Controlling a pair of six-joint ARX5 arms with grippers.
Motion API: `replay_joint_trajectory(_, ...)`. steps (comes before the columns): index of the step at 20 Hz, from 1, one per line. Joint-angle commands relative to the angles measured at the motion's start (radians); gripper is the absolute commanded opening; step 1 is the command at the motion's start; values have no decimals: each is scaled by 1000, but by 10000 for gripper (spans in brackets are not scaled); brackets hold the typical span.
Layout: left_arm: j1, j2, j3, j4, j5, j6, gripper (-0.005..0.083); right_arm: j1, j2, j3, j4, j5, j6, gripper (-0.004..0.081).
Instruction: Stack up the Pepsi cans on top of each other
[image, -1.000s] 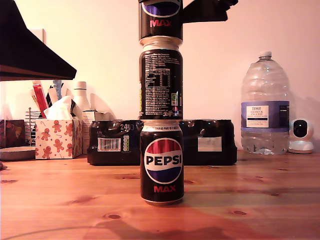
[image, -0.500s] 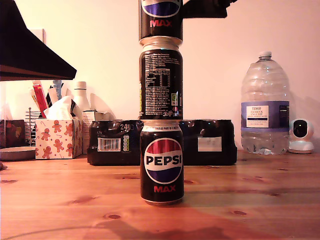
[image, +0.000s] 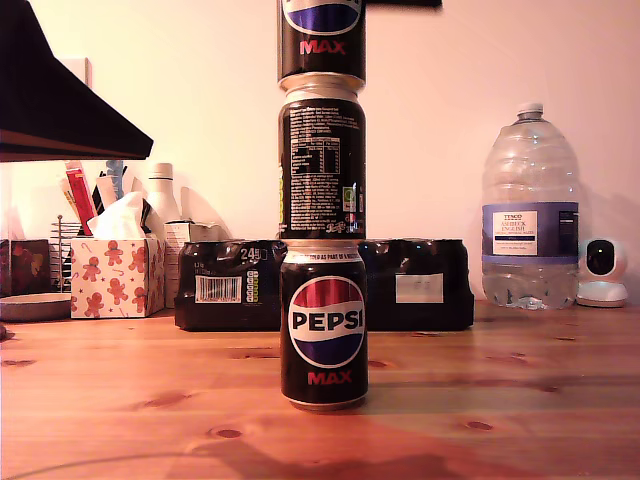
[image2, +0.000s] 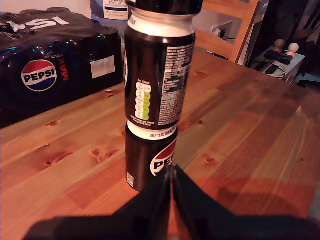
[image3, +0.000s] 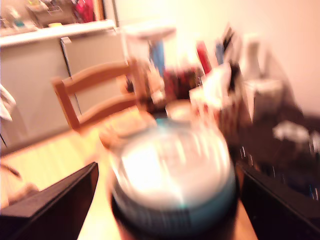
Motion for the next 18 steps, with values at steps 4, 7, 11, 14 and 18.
replay_joint_trajectory(4,-2,-3,-25,-7,0,9,-24,6,-33,30,3,-1,3,791)
replay_joint_trajectory(7,-2,-3,-25,-6,0,9,-24,6,-48,51,4,-1,1,791)
replay_joint_trajectory(11,-2,-4,-25,17,0,8,-24,3,-64,99,-14,0,-1,791)
replay_joint_trajectory(14,-2,-8,-24,68,0,8,-24,3,-81,140,-59,9,0,790)
replay_joint_trajectory(18,-2,-32,-24,101,-1,5,-24,-12,-111,187,-198,96,-1,657)
